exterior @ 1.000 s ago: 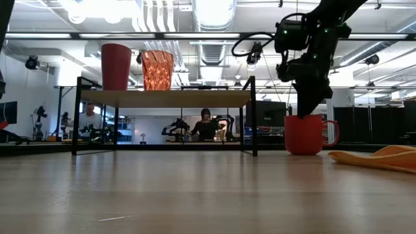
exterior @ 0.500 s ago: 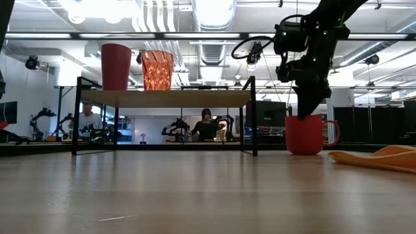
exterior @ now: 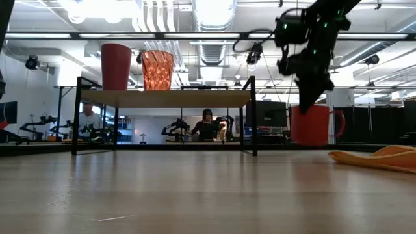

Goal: Stack small to large cups/mugs on shelf
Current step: Put the red mug on the shelf

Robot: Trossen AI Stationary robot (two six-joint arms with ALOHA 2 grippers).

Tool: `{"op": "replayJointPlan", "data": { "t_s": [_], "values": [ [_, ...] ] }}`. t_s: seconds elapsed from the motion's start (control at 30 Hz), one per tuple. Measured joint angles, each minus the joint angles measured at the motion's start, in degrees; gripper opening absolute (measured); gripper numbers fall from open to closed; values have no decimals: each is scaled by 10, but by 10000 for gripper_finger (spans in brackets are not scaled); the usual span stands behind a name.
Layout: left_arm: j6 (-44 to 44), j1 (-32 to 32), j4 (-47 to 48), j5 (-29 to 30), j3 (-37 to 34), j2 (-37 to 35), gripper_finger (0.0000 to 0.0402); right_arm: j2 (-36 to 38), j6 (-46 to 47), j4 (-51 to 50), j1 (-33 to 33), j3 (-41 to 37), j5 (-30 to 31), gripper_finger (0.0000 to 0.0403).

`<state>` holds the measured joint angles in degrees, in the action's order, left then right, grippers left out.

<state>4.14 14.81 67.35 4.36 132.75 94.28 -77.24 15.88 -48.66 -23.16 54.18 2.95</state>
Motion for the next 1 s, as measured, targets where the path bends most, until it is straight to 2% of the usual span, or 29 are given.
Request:
{"op": "replayJointPlan", "data": {
  "t_s": [0.07, 0.2, 0.33, 0.43, 0.53, 0.77, 0.87, 1.0],
  "values": [
    [0, 0, 0, 0, 0, 0, 83, 17, 0, -35, 0, 25, 8, 10],
    [0, 0, 0, 0, -4, 0, 83, 53, 0, -68, 0, 88, 66, 10],
    [0, 0, 1, 0, -17, 0, 83, 80, -27, -59, 1, 155, 118, 9],
    [0, 0, 1, 0, -22, 1, 83, 84, -51, -41, 0, 200, 125, 9],
    [0, 0, 1, 0, -23, 2, 83, 81, -84, -18, 0, 237, 111, 9],
    [0, 0, 1, 7, -20, 2, 83, 53, -106, 75, 2, 278, -2, 9],
    [0, 0, 1, 33, -15, -3, 82, 28, -117, 90, 3, 291, -44, 9],
    [0, 0, 11, 70, -15, -9, 81, -21, -149, 83, 13, 314, -55, 9]
  ]
}}
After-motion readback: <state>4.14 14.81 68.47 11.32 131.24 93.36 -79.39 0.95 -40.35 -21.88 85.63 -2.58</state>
